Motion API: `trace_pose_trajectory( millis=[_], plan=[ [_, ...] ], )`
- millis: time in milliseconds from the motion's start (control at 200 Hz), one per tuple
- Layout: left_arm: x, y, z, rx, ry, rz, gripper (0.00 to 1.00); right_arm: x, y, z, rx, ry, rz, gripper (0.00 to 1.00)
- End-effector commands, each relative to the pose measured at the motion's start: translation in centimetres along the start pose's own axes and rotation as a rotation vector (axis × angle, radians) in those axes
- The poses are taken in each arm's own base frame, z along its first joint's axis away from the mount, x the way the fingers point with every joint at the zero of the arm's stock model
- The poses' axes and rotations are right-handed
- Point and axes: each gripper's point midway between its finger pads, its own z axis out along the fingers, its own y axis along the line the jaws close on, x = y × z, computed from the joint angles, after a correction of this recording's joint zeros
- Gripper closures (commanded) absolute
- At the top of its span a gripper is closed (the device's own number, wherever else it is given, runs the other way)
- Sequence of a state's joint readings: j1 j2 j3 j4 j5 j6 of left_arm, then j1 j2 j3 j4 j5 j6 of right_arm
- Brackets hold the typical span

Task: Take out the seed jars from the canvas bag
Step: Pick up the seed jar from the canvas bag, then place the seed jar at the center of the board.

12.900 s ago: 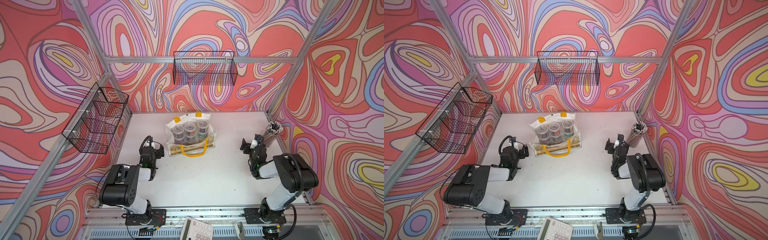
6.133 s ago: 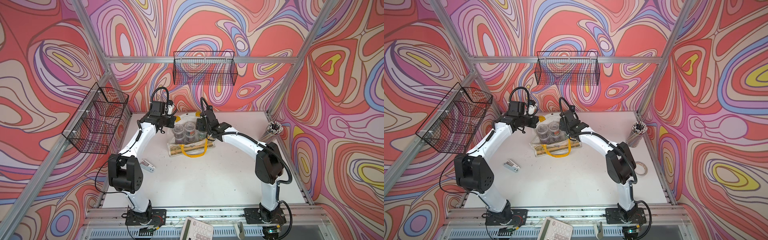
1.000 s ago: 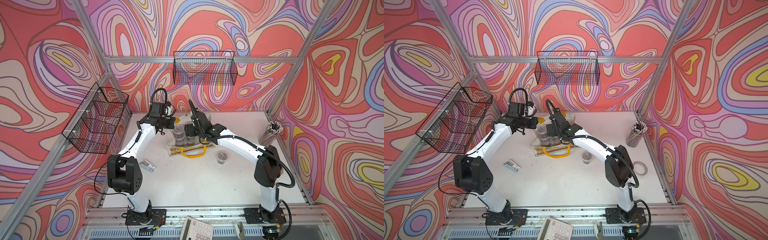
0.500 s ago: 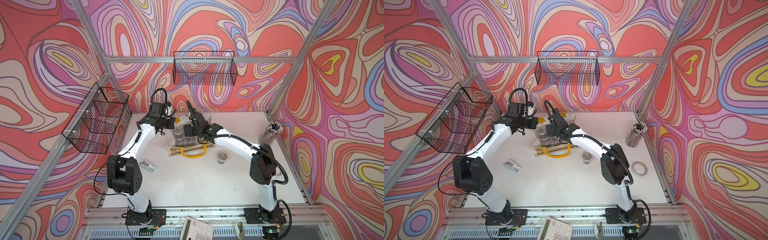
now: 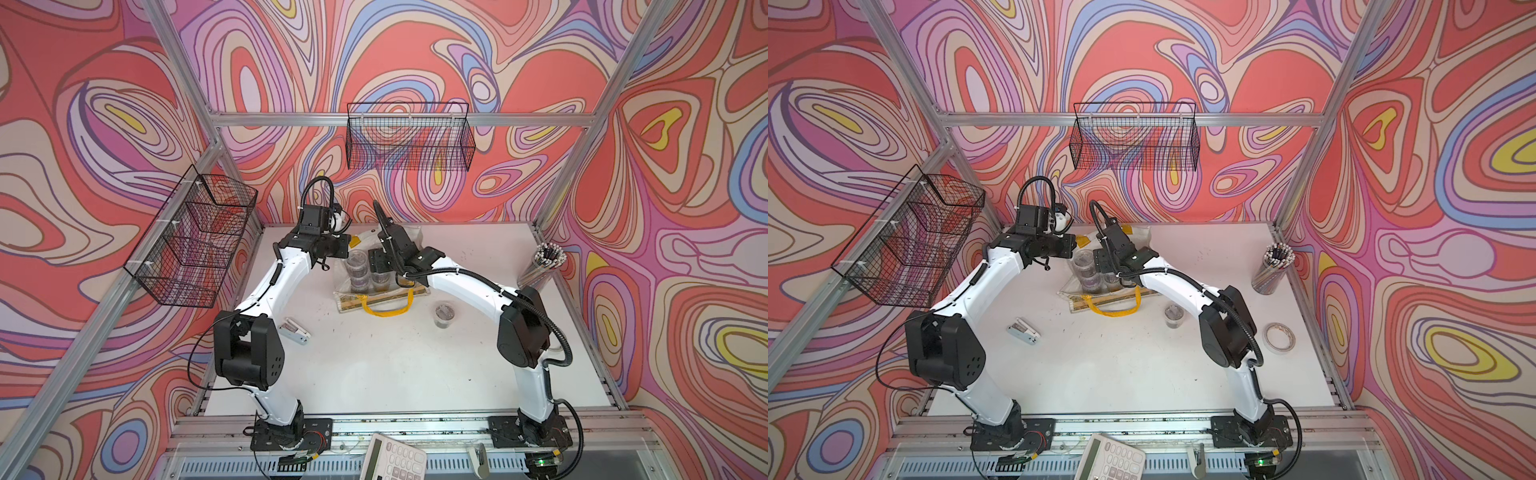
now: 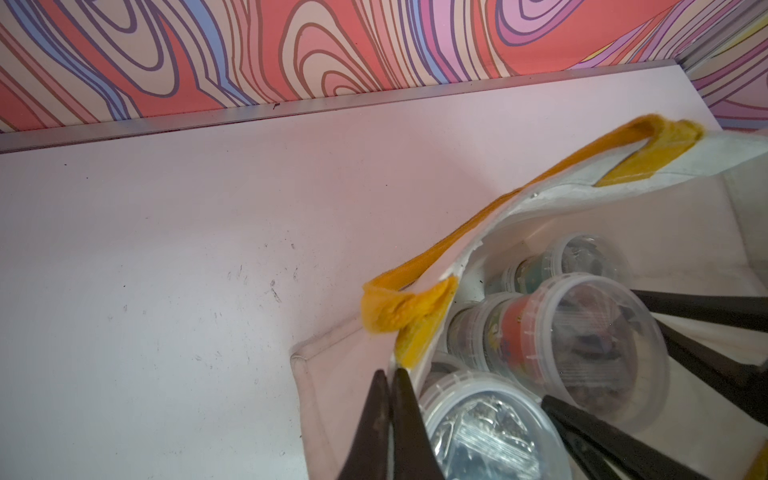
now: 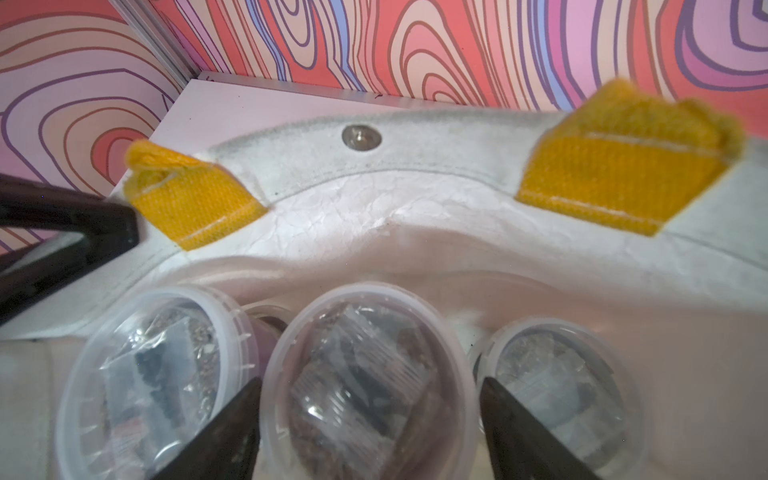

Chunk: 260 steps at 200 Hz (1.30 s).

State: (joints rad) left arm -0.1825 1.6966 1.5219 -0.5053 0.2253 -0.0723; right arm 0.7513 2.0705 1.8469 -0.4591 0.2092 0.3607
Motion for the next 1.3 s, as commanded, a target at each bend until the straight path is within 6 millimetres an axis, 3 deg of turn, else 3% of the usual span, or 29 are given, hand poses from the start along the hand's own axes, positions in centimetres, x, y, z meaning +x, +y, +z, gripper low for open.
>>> trace_pose_trajectory(
  millis=[0,115,265,476,766,901,941,1127,1297],
  plan=[
    [1.2,-0.3,-0.6,0.013,0.039,-0.017,1.00,-0.3,0.1,1.0,-0.001,-0.009,0.004,0.16],
    [1.2,-0.3,-0.6,0.014,0.038,-0.016,1.00,-0.3,0.1,1.2,0.003,-0.011,0.006,0.19],
    [1.2,-0.3,-0.7,0.015,0.038,-0.018,1.00,-0.6,-0.1,1.1,0.008,-0.021,0.005,0.32],
    [1.3,-0.3,-0.5,0.015,0.042,-0.019,1.00,-2.4,0.4,-0.8,-0.018,-0.067,0.001,0.39],
    [1.3,-0.3,-0.4,0.018,0.046,-0.026,1.00,-7.1,0.8,-7.8,-0.080,-0.214,0.022,0.41],
    [1.3,-0.3,-0.4,0.016,0.046,-0.027,1.00,-7.7,0.1,-11.2,-0.090,-0.264,0.032,0.41],
    [1.4,-0.3,-0.3,0.016,0.048,-0.027,1.00,-8.2,-0.3,-13.4,-0.097,-0.296,0.039,0.41],
    [1.6,-0.2,-0.1,0.014,0.054,-0.029,1.00,-5.7,-3.0,-18.5,-0.079,-0.341,0.082,0.41],
    [1.7,0.1,-0.1,-0.002,0.060,-0.025,1.00,-1.3,-6.8,-21.0,0.006,-0.339,0.125,0.41]
  ],
)
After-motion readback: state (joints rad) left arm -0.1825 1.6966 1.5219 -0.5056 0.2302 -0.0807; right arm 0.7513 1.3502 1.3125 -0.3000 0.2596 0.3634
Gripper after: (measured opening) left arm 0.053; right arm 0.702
